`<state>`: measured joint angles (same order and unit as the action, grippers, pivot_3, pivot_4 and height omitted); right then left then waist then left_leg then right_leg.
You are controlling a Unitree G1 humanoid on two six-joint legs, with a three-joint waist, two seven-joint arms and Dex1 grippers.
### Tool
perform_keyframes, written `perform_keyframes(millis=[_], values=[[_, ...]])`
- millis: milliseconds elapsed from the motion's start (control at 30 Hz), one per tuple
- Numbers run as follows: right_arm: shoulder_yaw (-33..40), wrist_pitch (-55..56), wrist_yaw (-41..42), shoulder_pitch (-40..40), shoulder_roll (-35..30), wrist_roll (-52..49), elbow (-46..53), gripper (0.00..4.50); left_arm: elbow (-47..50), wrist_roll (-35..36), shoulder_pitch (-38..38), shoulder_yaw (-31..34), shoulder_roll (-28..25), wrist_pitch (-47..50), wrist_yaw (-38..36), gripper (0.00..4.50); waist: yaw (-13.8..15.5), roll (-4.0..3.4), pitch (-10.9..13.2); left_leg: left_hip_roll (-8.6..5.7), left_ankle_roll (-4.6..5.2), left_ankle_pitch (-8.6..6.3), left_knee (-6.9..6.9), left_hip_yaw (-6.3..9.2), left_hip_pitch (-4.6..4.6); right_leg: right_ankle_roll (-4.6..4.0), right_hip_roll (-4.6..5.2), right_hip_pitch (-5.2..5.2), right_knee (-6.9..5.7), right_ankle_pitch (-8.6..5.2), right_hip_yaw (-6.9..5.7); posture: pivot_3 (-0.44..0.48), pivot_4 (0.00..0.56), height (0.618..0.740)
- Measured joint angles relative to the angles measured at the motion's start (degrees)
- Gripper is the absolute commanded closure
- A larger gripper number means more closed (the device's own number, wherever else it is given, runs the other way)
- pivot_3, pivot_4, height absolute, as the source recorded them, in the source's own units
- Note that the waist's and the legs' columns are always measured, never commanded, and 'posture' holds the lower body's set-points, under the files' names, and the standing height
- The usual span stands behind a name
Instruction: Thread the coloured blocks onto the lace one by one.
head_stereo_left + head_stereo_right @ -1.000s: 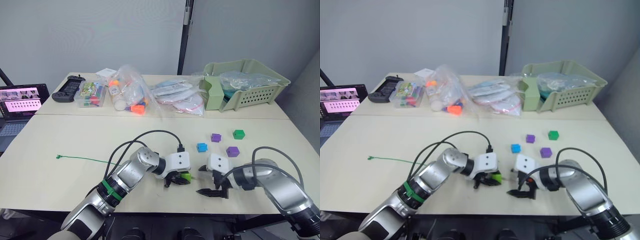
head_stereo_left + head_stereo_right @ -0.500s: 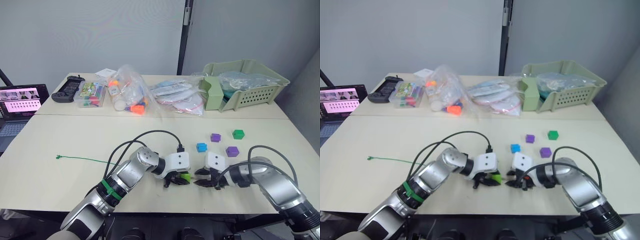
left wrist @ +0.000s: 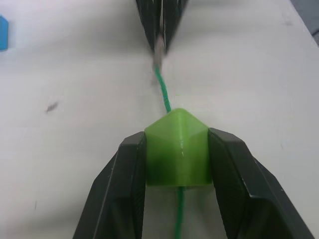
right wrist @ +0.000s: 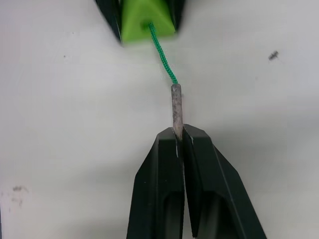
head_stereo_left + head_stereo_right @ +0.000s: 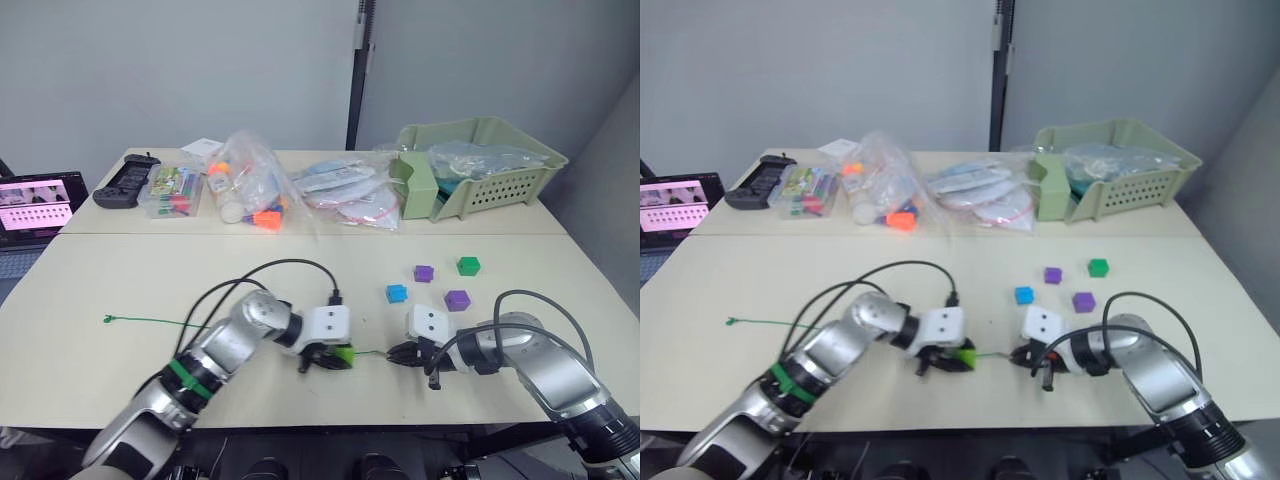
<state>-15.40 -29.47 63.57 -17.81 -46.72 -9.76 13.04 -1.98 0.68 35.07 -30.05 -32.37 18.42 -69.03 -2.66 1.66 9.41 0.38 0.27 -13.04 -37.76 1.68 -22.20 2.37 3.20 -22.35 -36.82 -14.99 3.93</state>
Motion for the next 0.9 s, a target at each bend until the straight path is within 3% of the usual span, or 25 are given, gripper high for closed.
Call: perform_keyframes(millis=[167, 267, 367, 633, 900], values=[[0.0, -0.6, 0.4, -0.3, -0.5, -0.1, 1.6, 4.5, -5.4, 1.8, -1.4, 5.3, -8.9, -7.4, -3.7, 3.17, -0.2, -0.02, 0.0, 0.38, 0.0, 0.0, 0.02, -0.14, 0.23, 0.02, -0.29, 0.02, -0.06, -0.13, 0.03, 0.0, 0.15, 0.74], [0.0, -0.6, 1.1, -0.8, -1.2, -0.1, 2.2, 4.5, -14.0, 3.1, -2.8, 9.8, -16.8, -13.5, -7.4, 3.17, -0.9, -0.08, 0.0, 0.65, 0.0, 0.0, 0.06, -0.19, 0.35, -0.14, -0.61, 0.01, -0.1, -0.2, 0.08, 0.0, 0.15, 0.74], [0.0, -0.4, 1.4, -0.8, -1.4, 0.0, 2.0, 4.5, -23.5, 3.6, -3.9, 13.3, -21.6, -20.5, -10.0, 3.17, -1.2, -0.21, -0.1, 0.67, 0.0, 0.0, 0.36, -0.31, 0.59, -0.35, -0.64, 0.0, -0.26, -0.34, 0.08, 0.0, 0.15, 0.74], [-0.1, 0.8, 2.1, -1.1, -1.5, 0.5, 0.3, 4.5, -46.4, 2.5, -1.3, 17.0, -27.8, -34.1, -14.3, 3.17, -1.6, -0.36, -0.2, 0.86, 0.01, 0.0, 0.93, -0.59, 0.72, -0.62, -0.9, -0.33, -0.4, -0.48, 0.11, 0.0, 0.15, 0.74], [-1.5, 1.7, 2.7, -1.8, -1.2, 1.4, -0.2, 4.5, -52.8, 1.4, 1.3, 19.2, -26.3, -37.1, -15.8, 3.17, -1.0, -0.5, -0.2, 0.65, 0.01, 0.0, 0.8, -0.65, 0.25, -0.66, -0.71, -0.83, -0.81, -0.47, 0.14, 0.0, 0.15, 0.74]])
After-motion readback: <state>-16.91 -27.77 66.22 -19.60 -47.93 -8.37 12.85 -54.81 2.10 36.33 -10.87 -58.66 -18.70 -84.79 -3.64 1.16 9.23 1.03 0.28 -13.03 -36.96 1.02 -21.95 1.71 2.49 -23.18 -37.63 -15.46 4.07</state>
